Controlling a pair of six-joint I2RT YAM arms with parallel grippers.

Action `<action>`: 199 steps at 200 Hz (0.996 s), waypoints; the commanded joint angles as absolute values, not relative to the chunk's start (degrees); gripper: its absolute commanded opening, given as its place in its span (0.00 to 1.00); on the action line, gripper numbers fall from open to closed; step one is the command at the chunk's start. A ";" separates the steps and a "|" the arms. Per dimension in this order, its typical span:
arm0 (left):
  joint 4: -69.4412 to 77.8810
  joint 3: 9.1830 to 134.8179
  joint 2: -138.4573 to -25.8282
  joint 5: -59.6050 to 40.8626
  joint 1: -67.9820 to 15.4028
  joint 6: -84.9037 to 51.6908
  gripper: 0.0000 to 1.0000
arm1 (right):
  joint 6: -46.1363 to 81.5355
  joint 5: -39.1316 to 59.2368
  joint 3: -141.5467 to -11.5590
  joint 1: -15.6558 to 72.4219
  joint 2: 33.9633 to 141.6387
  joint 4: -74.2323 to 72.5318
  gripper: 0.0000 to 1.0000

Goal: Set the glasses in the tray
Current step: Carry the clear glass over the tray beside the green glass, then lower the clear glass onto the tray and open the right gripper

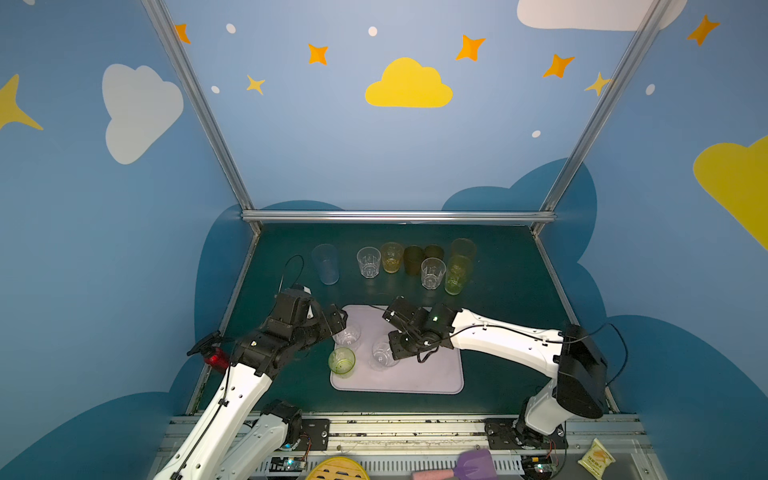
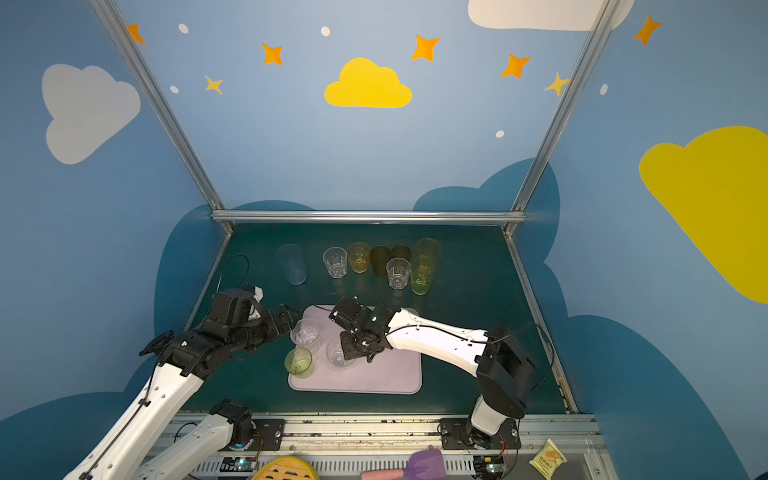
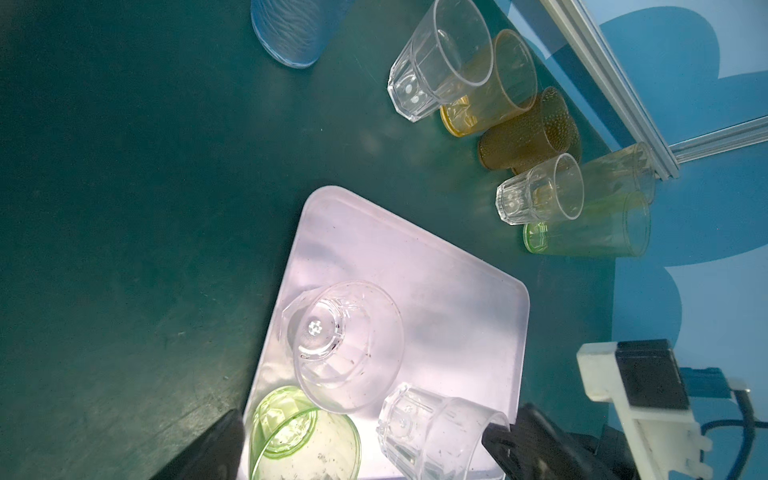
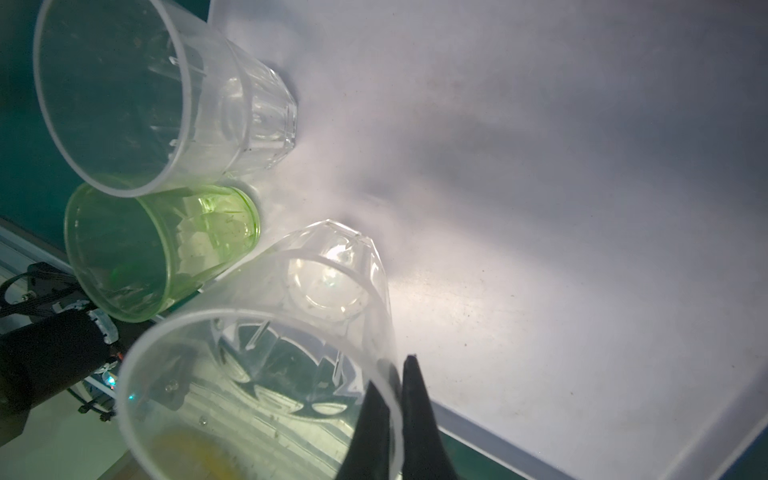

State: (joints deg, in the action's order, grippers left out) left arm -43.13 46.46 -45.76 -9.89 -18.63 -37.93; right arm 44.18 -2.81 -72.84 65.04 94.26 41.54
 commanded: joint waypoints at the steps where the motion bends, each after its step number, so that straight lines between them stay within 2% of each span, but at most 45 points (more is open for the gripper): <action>1: -43.66 44.70 -44.76 -9.92 -18.37 -38.35 1.00 | 46.44 -3.84 -72.90 66.59 94.29 39.47 0.00; 70: -42.98 42.78 -42.91 -9.32 -18.40 -38.65 1.00 | 48.94 -6.47 -75.91 68.71 98.25 43.15 0.00; 199: -42.36 41.13 -41.92 -7.56 -18.28 -37.58 1.00 | 47.99 -5.19 -80.84 69.37 103.07 45.86 0.00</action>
State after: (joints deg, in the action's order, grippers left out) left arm -42.65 41.43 -42.26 -8.51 -18.63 -38.35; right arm 47.77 -4.93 -78.70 69.08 102.56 44.05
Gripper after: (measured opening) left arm 0.996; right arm 0.047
